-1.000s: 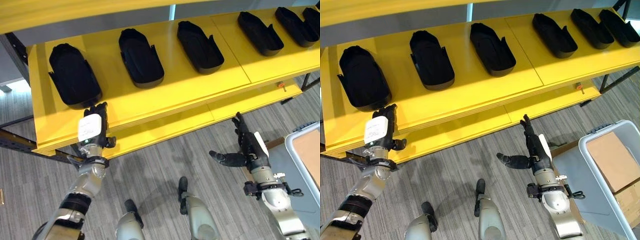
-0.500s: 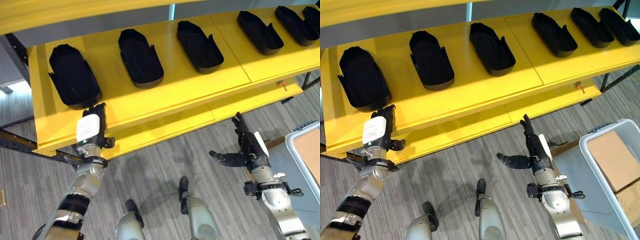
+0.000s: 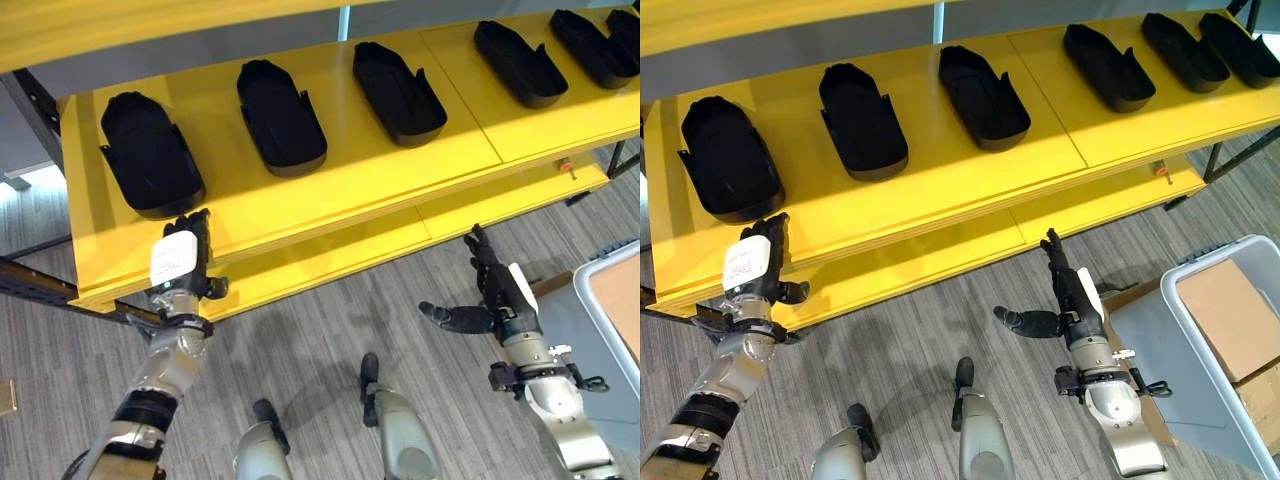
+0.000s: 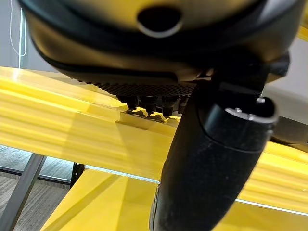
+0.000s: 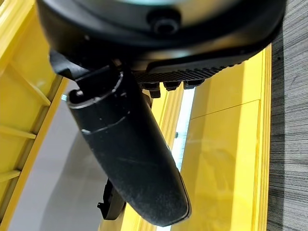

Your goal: Move parts from the plastic box to the shelf.

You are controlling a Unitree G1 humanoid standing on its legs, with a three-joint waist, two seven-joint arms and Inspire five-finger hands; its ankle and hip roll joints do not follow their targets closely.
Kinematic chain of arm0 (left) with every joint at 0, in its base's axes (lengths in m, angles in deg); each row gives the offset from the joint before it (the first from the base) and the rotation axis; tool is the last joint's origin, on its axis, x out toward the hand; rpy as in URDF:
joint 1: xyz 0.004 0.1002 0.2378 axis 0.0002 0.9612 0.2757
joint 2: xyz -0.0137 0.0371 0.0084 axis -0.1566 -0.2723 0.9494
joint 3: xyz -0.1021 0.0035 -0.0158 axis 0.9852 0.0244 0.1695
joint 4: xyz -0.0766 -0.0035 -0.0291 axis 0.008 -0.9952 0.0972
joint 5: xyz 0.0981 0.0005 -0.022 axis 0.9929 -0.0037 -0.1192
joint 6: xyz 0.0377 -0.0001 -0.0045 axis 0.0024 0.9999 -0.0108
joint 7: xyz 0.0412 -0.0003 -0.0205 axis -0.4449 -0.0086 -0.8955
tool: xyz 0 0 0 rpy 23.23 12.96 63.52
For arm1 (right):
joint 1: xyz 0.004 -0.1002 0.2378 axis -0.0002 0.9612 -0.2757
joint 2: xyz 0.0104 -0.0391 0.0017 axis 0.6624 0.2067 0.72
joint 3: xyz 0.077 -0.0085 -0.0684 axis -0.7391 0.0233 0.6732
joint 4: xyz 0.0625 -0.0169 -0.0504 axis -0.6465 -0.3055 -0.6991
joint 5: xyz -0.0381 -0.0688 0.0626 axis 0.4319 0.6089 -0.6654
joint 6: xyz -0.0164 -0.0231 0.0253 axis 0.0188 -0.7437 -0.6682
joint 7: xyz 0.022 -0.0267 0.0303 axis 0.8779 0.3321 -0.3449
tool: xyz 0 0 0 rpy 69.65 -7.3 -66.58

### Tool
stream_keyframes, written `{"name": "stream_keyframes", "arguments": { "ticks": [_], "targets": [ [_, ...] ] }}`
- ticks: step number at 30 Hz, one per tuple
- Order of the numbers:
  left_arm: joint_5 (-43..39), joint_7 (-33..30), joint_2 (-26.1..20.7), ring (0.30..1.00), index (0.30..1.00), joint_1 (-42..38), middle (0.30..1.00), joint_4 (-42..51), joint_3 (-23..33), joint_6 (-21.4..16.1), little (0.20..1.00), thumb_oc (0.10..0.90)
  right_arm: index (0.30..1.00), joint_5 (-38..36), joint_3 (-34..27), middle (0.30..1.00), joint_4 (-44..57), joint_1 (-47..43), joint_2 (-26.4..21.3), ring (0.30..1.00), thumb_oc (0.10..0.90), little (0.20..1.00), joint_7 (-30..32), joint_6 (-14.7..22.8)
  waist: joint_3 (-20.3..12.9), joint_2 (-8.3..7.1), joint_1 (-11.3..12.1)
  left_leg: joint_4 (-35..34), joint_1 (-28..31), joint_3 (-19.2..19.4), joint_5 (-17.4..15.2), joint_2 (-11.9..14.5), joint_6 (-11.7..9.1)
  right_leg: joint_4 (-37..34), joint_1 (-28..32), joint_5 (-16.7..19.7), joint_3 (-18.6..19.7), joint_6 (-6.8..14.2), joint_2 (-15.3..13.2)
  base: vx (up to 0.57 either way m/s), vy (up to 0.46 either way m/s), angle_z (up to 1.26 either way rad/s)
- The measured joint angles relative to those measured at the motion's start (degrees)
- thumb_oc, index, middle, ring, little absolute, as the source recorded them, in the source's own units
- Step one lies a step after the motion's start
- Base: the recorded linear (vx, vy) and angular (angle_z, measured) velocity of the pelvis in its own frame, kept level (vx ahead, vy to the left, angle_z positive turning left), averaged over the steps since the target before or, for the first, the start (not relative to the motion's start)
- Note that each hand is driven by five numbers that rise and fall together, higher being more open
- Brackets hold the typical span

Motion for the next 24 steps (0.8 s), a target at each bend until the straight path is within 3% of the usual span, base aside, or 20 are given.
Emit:
{"name": "stream_keyframes", "arguments": {
  "ticks": [24],
  "targets": [
    [-0.1, 0.8, -1.8, 1.0, 1.0, 0.0, 1.0, -0.3, 1.6, -0.1, 1.0, 0.9, 1.0, 0.0, -0.2, 1.0, 0.0, 0.2, -0.1, 1.0, 0.9, 1.0, -0.6, 0.0, 0.0, -0.02, 0.0, 1.2, -0.9, 0.0, -0.9, 0.3, 0.1, 0.8, -1.1, -0.7, 0.2, 0.1, 0.1, 0.0, 0.0, 0.0]
  ]
}}
